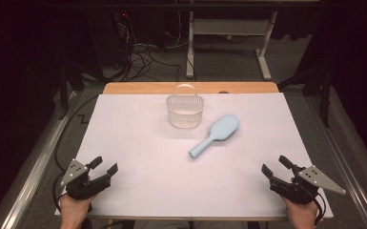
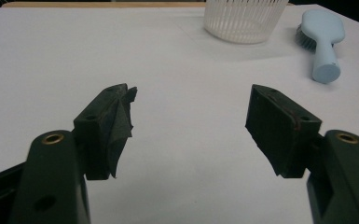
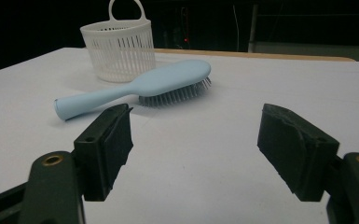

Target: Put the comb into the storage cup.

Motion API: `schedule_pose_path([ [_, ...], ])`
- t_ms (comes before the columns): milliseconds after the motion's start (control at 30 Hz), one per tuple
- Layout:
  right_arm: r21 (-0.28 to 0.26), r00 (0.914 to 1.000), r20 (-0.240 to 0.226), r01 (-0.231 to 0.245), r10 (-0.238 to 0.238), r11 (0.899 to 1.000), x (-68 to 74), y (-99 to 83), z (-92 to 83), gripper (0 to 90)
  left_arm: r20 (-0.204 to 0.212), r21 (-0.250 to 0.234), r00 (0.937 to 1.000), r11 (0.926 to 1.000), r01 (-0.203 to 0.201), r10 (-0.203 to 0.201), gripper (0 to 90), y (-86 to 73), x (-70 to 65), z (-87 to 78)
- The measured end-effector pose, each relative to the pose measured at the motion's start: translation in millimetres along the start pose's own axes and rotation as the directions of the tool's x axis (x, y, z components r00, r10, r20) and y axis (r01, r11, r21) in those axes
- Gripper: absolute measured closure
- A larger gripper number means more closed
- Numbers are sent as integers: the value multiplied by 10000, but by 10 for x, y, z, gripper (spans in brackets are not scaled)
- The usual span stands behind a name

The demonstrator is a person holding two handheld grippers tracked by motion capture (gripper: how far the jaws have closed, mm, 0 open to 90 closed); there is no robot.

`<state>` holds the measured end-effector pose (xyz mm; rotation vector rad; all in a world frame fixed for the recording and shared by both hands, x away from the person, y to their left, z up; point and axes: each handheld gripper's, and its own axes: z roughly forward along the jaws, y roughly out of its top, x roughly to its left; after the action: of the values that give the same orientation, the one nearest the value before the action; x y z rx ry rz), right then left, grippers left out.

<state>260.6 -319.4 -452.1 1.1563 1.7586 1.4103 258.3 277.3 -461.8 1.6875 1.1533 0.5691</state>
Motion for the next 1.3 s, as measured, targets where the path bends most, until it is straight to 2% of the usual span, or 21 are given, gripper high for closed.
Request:
schedule_pose_path([
  [600, 150, 9991, -432, 33, -26, 9999, 89, 30, 116, 274, 17, 36, 10000, 10000, -15, 15, 317, -3, -10, 9],
  [1300, 15, 9959, -899, 49, -48, 10000, 199, 85, 230, 279, 22, 38, 10000, 10000, -71, 71, 317, -3, -14, 12],
])
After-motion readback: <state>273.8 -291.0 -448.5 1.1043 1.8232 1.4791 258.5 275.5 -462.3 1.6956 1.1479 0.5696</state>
